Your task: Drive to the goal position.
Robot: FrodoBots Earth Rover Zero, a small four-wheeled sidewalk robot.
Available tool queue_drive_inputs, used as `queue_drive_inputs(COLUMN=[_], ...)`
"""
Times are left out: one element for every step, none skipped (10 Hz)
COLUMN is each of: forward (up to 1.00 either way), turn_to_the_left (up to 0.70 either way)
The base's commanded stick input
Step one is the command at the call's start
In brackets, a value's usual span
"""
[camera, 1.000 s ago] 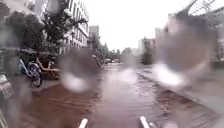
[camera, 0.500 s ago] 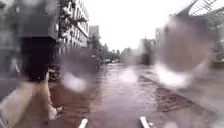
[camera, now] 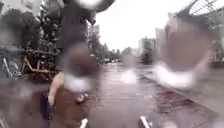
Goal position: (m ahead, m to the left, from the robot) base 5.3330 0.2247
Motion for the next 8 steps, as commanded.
queue_drive_inputs(forward=[0.70,0.70,0.70,0.70,0.70,0.70,0.70,0.70], turn_to_the_left=[0.00,0.00,0.00,-0.01,-0.04,-0.14,-0.14,0.00])
